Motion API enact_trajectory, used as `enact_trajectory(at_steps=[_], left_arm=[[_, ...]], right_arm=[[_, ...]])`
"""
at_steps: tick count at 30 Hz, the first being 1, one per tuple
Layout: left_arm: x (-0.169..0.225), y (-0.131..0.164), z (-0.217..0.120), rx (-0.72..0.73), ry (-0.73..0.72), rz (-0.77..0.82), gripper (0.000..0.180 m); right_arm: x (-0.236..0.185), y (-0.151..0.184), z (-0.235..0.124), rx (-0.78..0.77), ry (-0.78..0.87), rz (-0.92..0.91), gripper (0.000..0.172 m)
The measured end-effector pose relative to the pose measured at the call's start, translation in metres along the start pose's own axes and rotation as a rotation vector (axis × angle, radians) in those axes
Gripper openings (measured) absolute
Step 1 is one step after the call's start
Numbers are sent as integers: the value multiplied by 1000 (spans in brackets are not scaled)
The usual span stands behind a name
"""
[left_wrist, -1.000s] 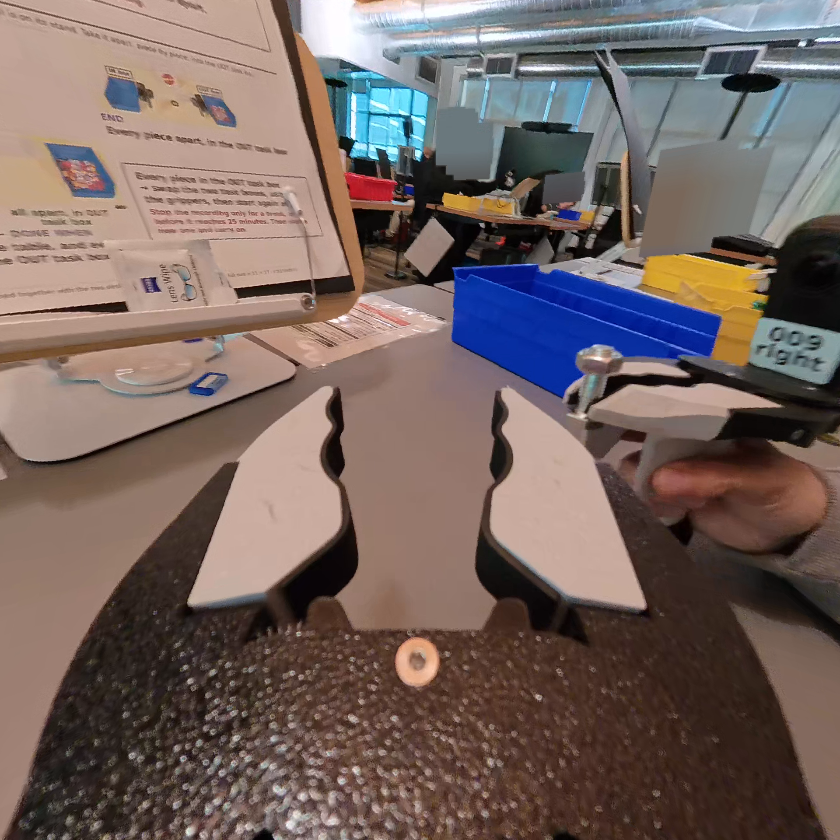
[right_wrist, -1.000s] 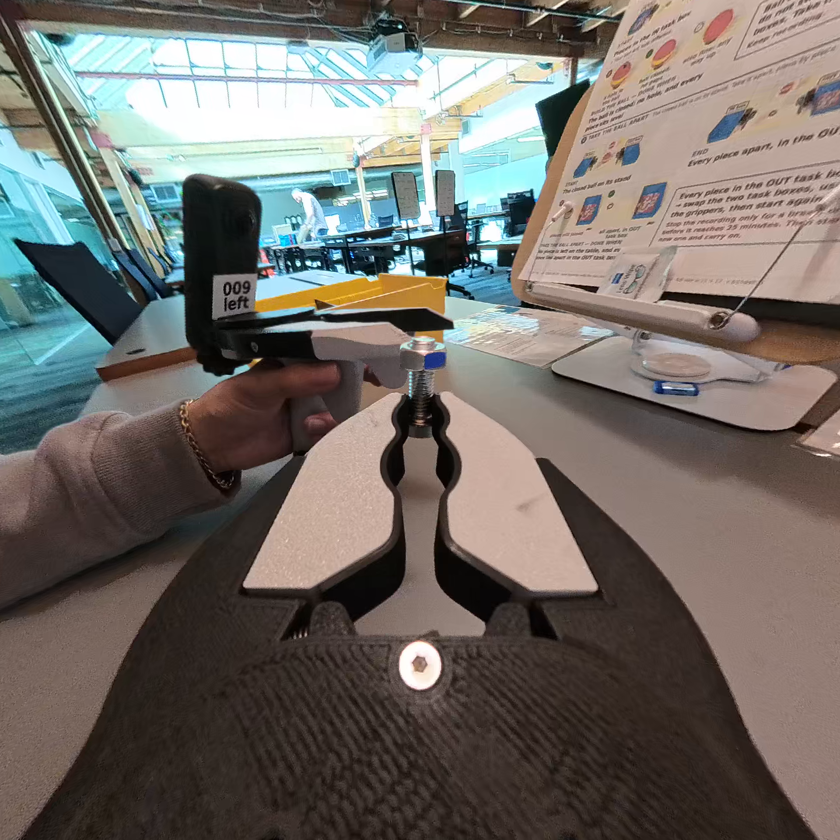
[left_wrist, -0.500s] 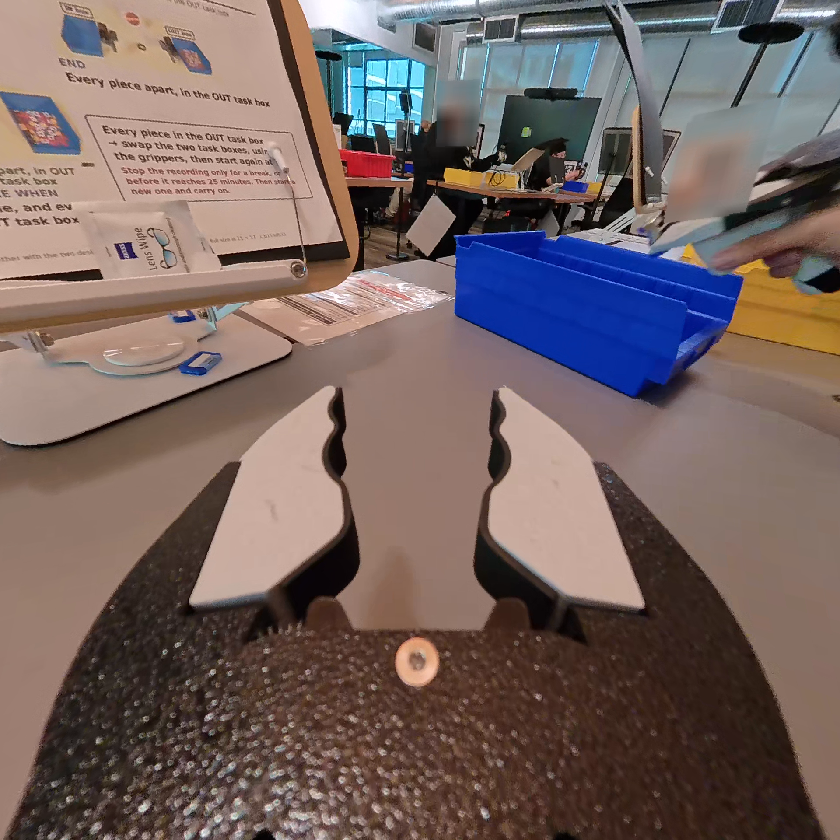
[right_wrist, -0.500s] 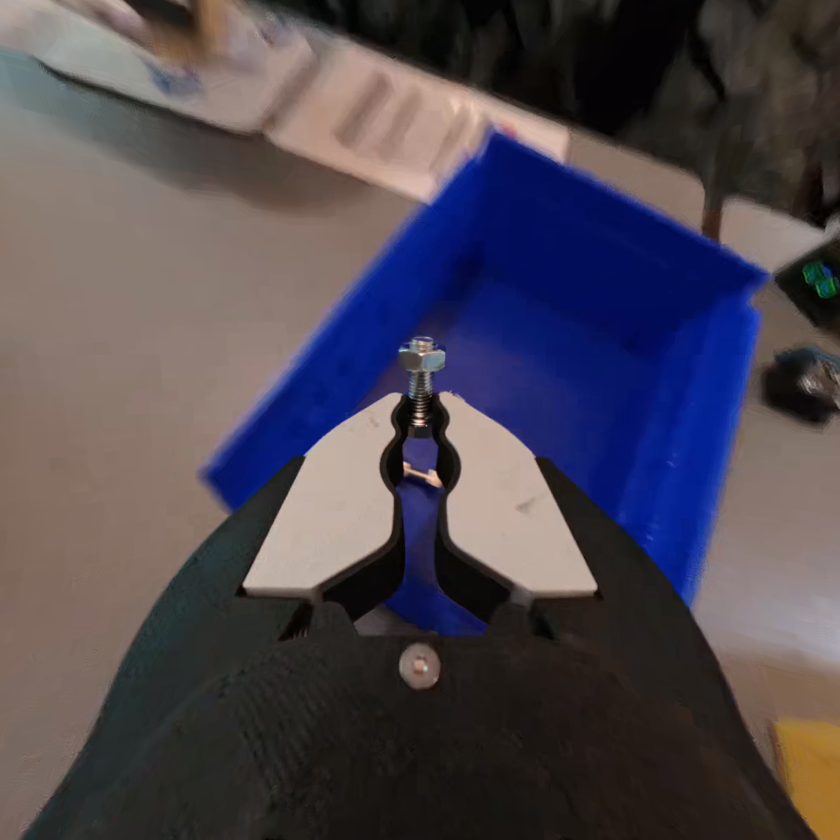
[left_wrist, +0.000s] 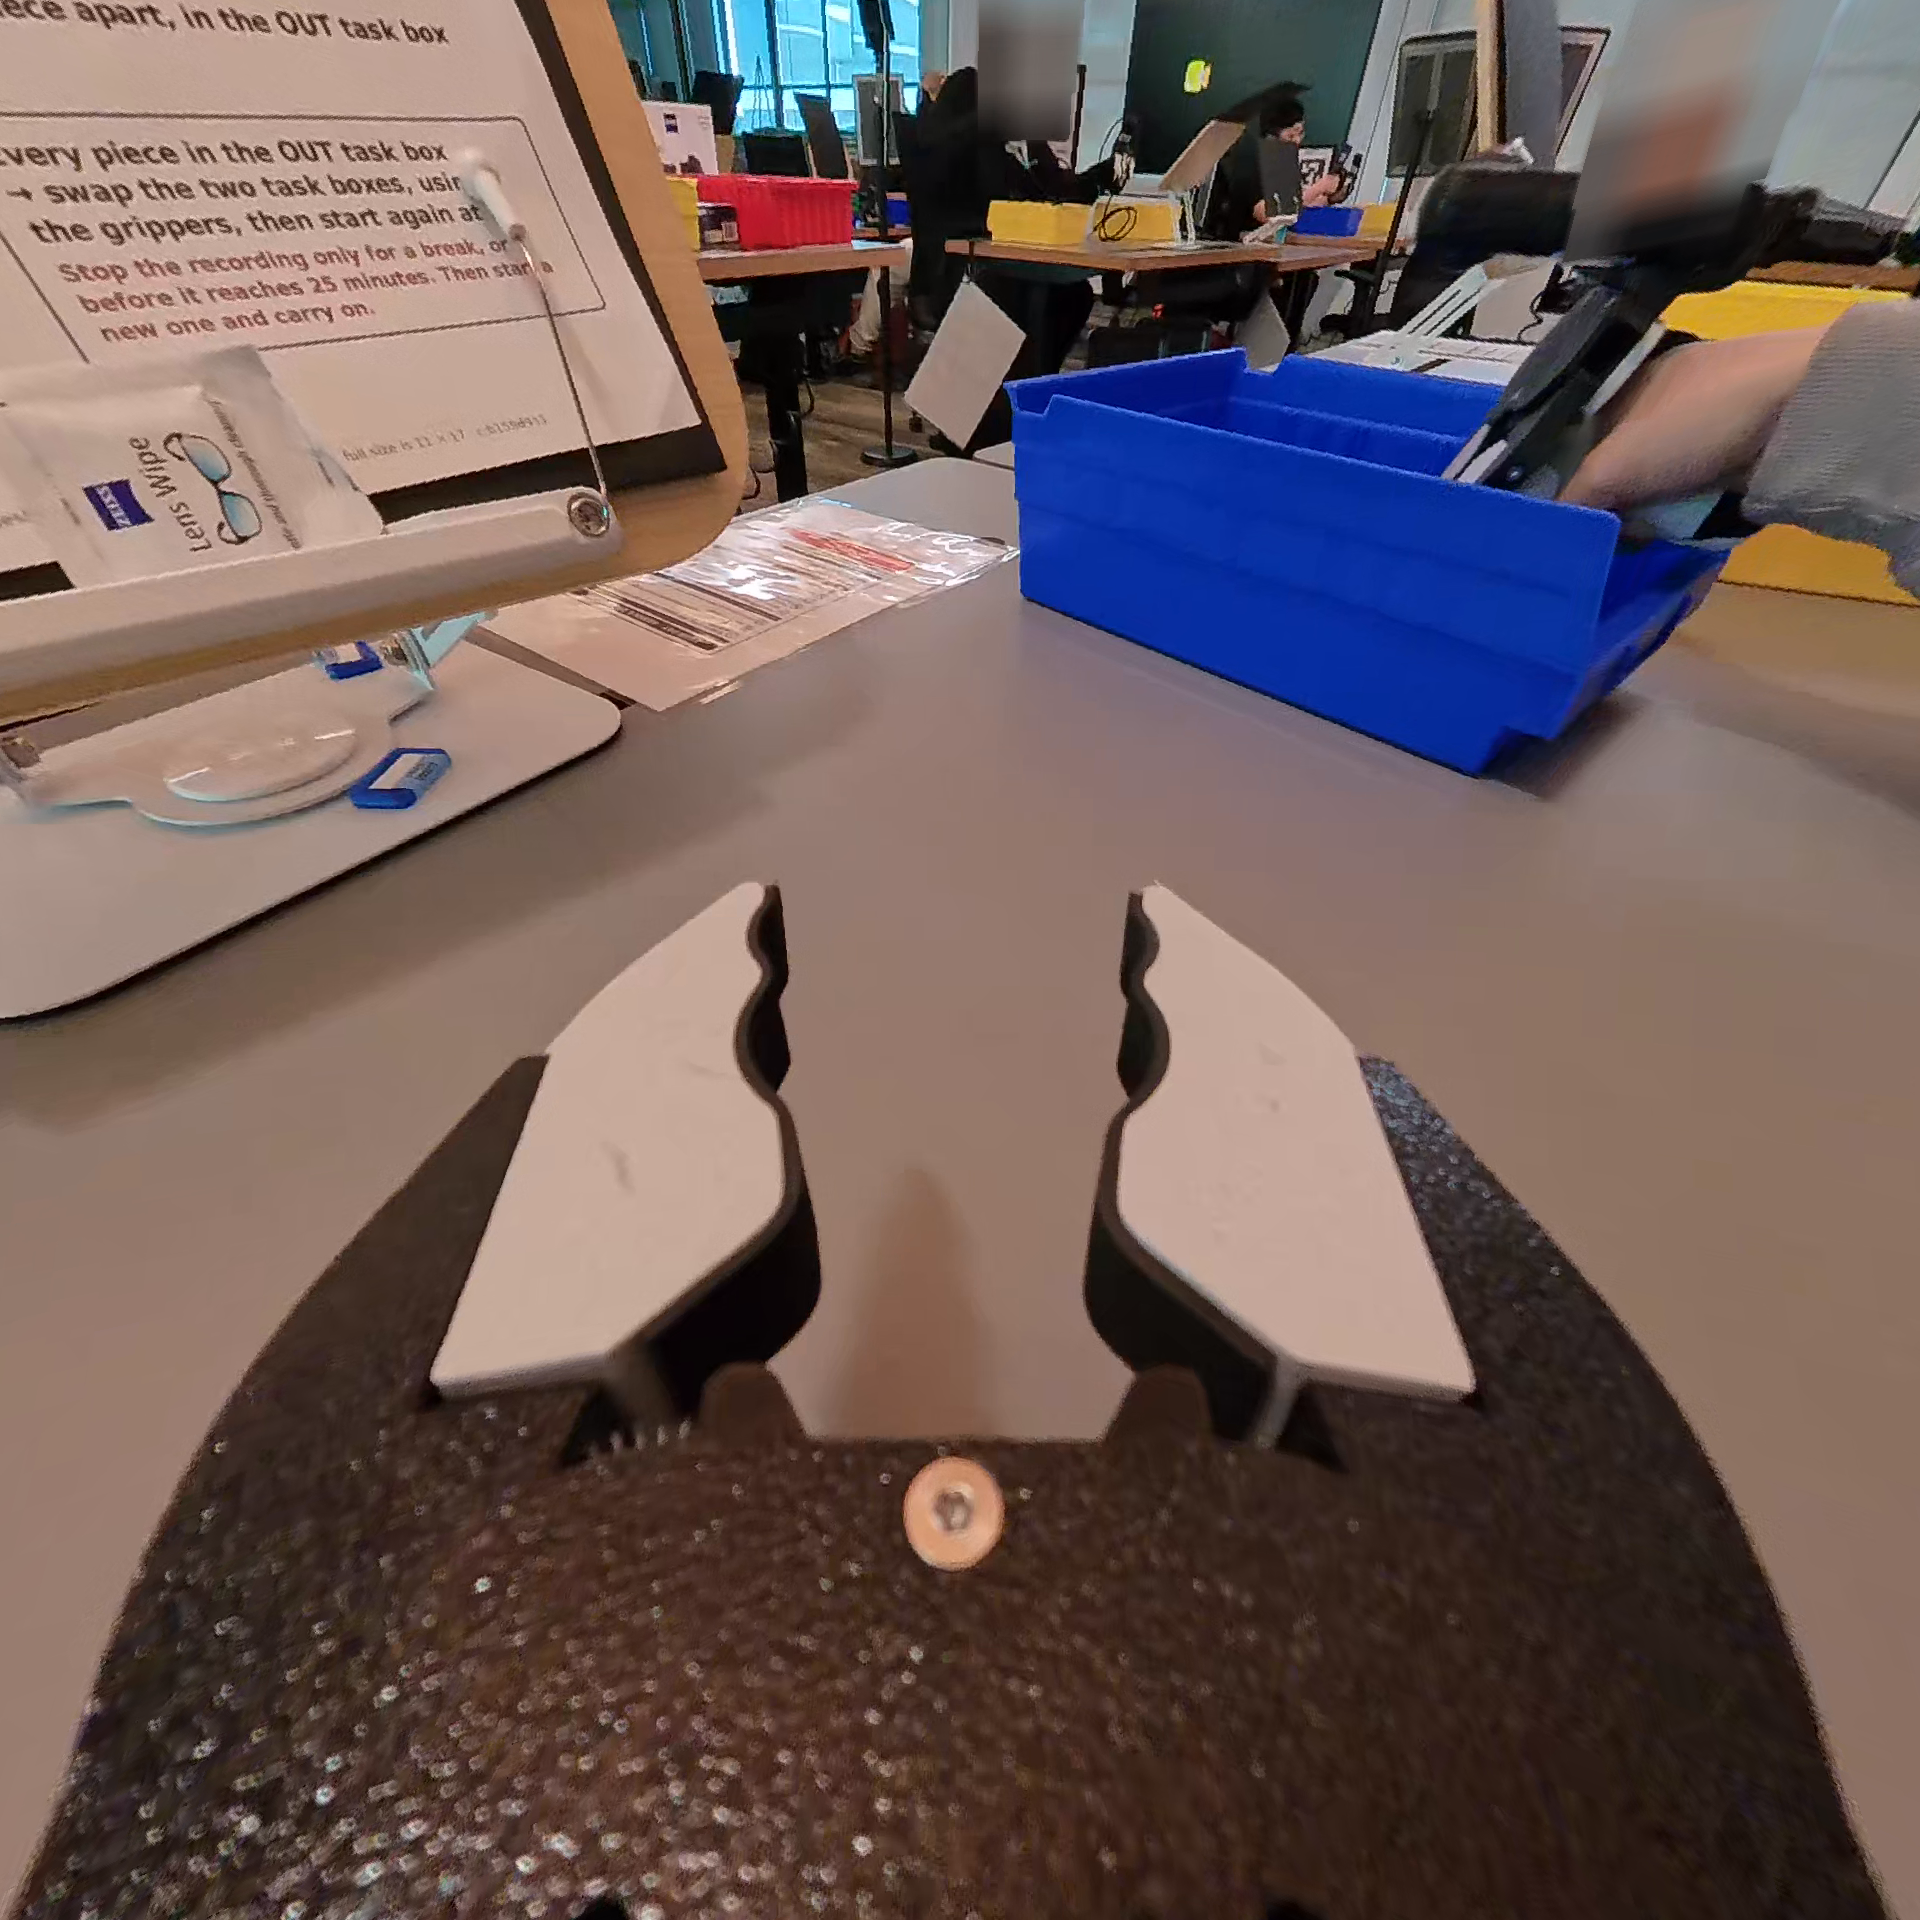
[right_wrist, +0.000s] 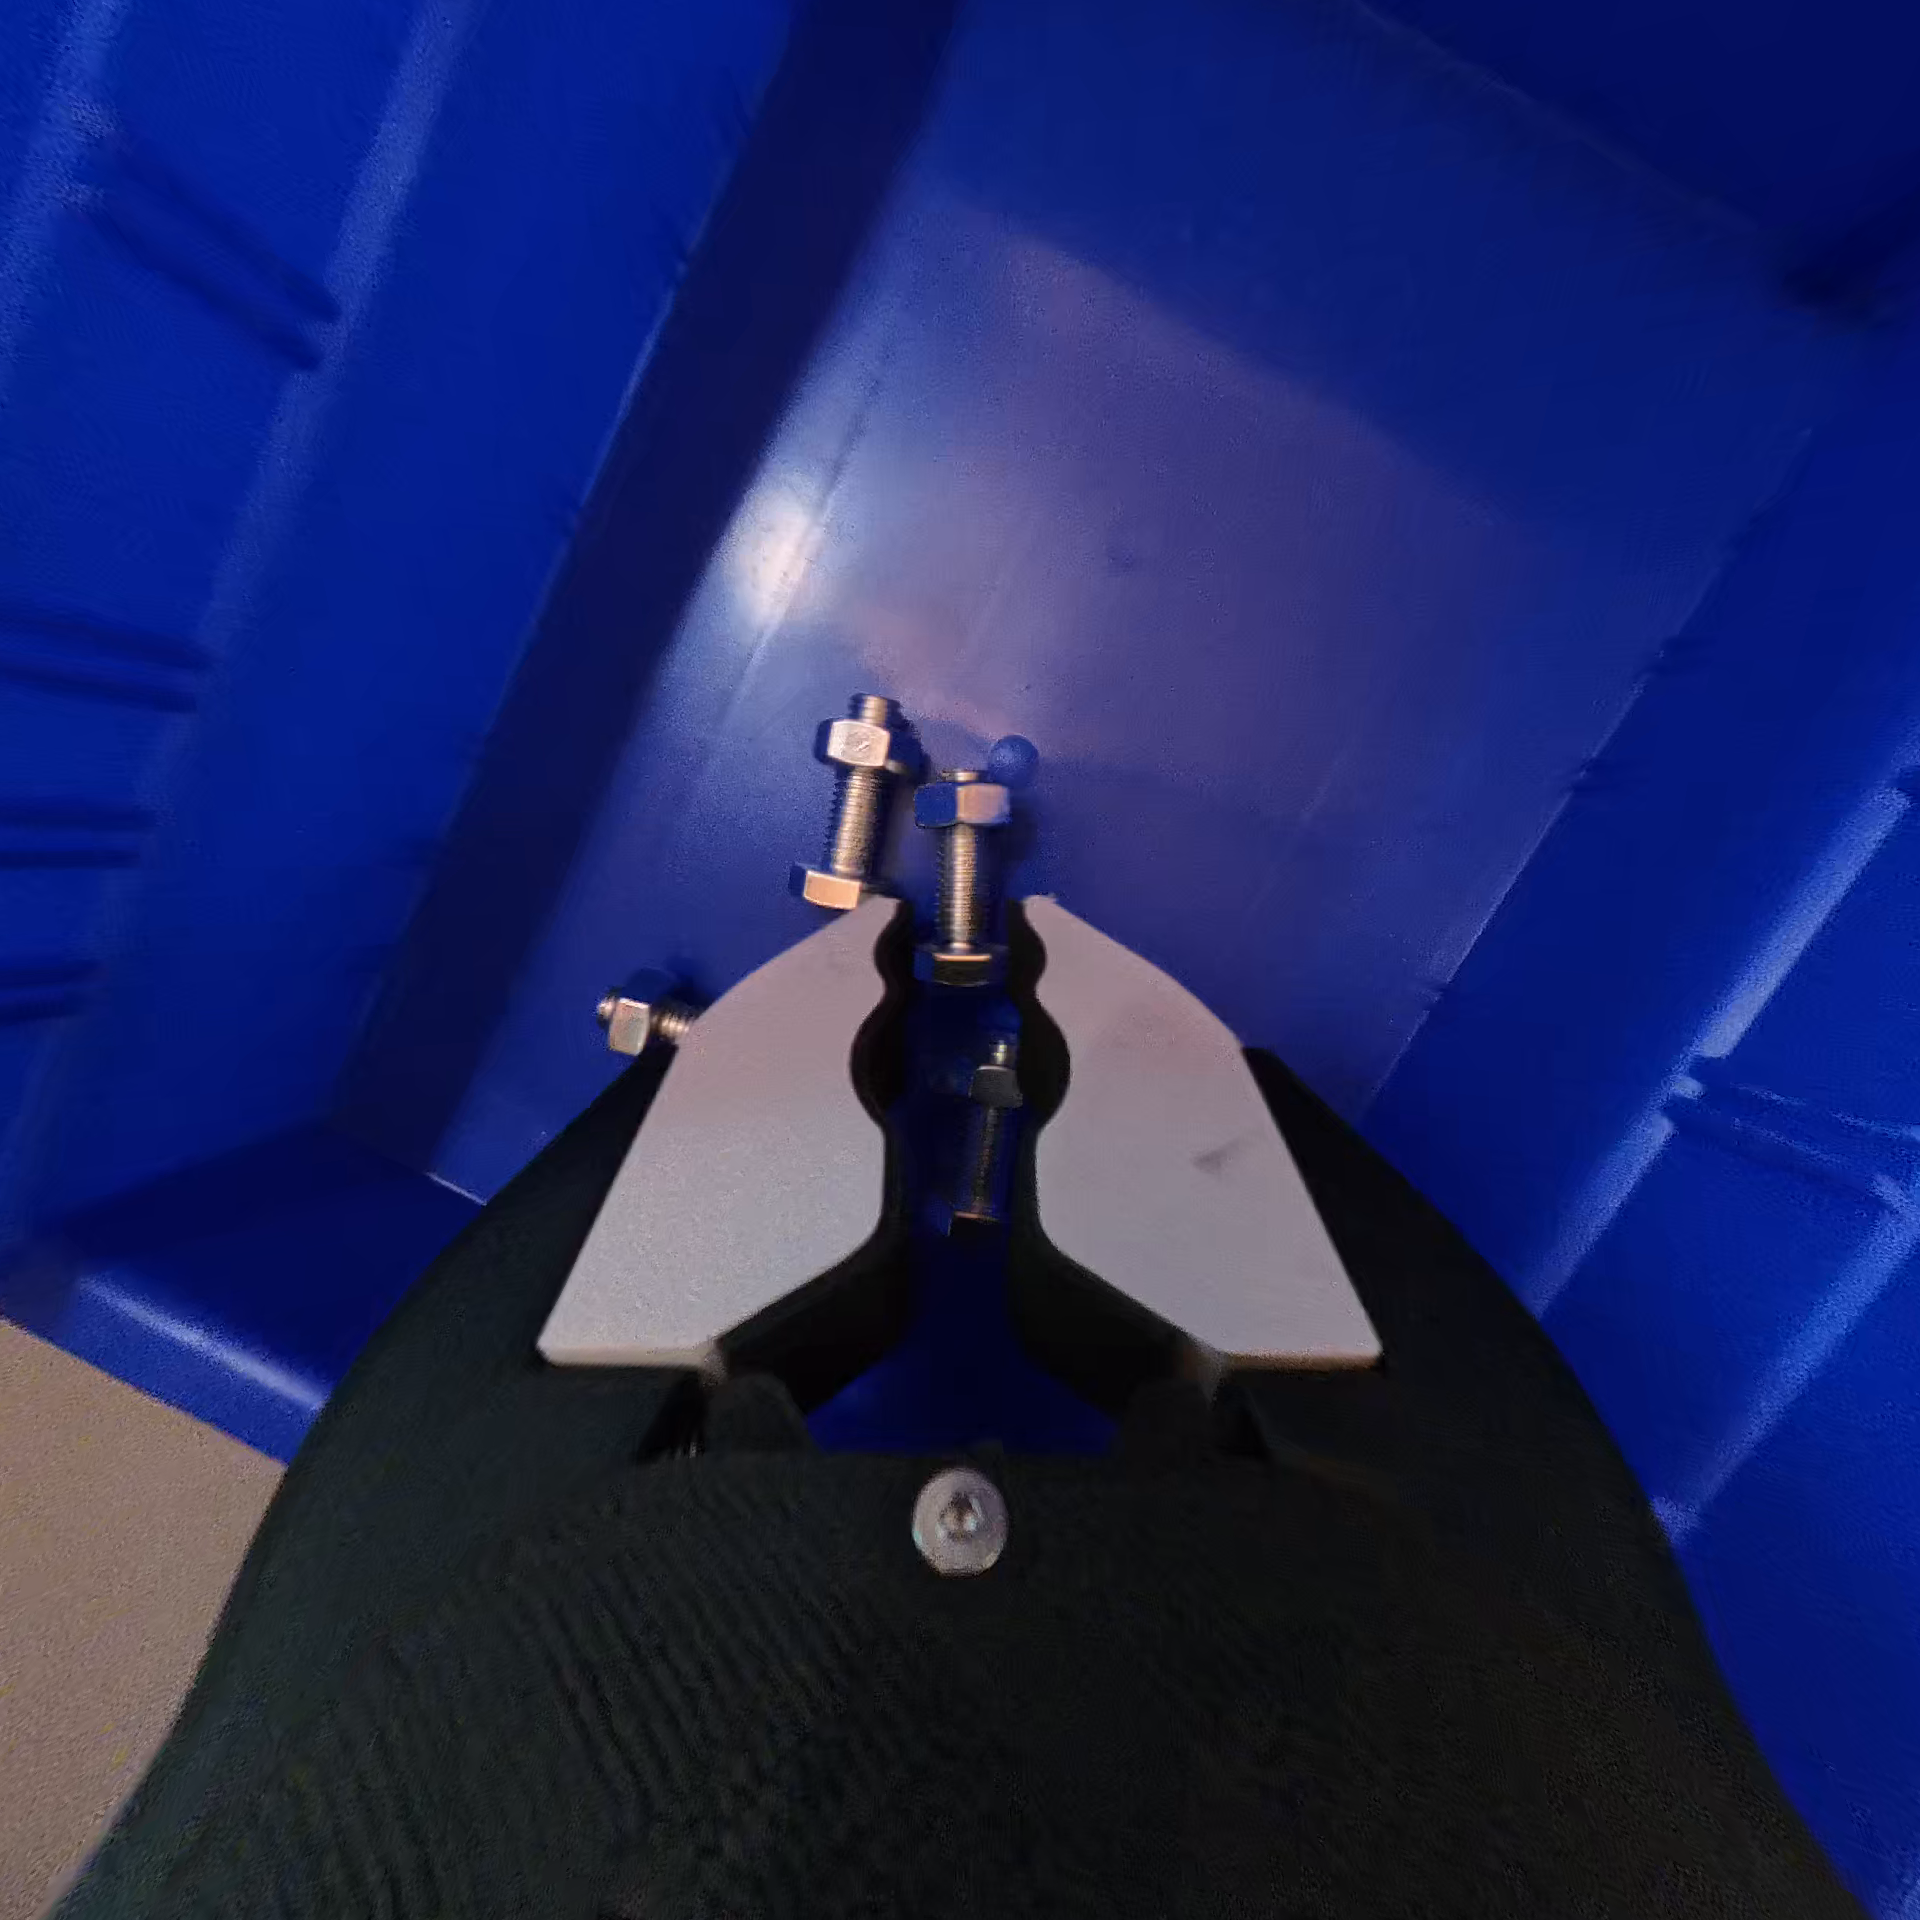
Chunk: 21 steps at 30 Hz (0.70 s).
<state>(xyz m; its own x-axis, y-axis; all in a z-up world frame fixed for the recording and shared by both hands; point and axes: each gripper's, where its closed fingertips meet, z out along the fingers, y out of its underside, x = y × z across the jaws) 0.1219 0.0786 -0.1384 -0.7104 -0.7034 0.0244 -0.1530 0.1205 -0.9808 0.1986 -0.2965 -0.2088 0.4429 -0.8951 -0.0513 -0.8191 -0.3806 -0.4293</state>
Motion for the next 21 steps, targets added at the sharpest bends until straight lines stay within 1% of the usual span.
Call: enact_trajectory(at_steps=[1,4,6,9,11,12,13,15,17,18,21], left_arm=[[1,1,1,-7,-2,11,62],[13,4,6,-39,5,62,64],[31,3,14,-37,38,67,66],[74,-5,34,-9,117,-4,66],[111,-12,55,-14,185,-61,66],[129,-13,67,-34,210,-74,67],[145,-16,81,-52,226,-78,70],[169,-23,111,-74,210,-93,73],[183,-33,141,-75,153,-123,74],[186,-35,155,-77,106,-142,73],[194,-35,190,-90,7,-127,72]], right_arm=[[-2,-3,-6,45,10,-18,27],[-11,-8,-38,227,47,-34,38],[-27,1,-65,351,26,-4,46],[-51,28,-105,589,58,88,57],[-66,48,-122,742,99,137,61],[-70,55,-128,803,127,153,68],[-73,62,-132,840,165,166,75],[-69,72,-139,880,258,186,88],[-59,74,-147,894,339,184,96],[-53,74,-151,909,369,199,96],[-47,75,-157,951,357,266,103]])
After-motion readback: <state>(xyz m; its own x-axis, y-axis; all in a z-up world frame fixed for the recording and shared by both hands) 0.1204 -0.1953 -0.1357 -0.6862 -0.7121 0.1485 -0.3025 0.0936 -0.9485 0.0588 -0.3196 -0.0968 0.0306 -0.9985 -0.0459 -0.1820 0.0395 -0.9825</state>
